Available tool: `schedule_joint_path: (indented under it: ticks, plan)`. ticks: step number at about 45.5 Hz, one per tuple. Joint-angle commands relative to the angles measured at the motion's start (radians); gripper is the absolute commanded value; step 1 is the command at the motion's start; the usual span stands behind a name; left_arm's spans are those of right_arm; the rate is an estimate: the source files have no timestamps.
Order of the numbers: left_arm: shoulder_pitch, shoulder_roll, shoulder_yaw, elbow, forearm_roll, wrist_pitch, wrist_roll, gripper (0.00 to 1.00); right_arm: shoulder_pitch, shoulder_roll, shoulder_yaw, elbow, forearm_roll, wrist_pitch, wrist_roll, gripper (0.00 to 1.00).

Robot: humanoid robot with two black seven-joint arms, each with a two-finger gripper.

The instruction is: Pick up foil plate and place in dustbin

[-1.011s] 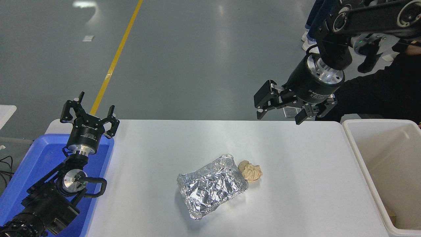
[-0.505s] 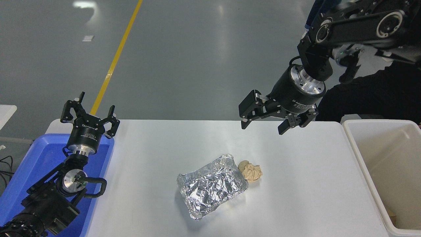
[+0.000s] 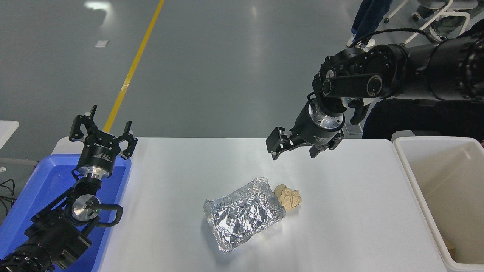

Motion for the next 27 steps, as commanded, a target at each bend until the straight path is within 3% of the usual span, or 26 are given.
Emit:
schedule_joint_path:
  ticks: [1, 27]
  plan:
    - [0.0, 0.0, 0.0, 0.0, 0.0, 0.0, 0.0, 0.98, -0.07, 0.007, 0.003, -0.051, -0.042, -0.08, 0.002, 1.0]
    - [0.0, 0.001, 0.0, 0.0, 0.0, 0.0, 0.0, 0.98, -0.295, 0.007, 0.184, -0.152, -0.022, -0.121, 0.002, 1.0]
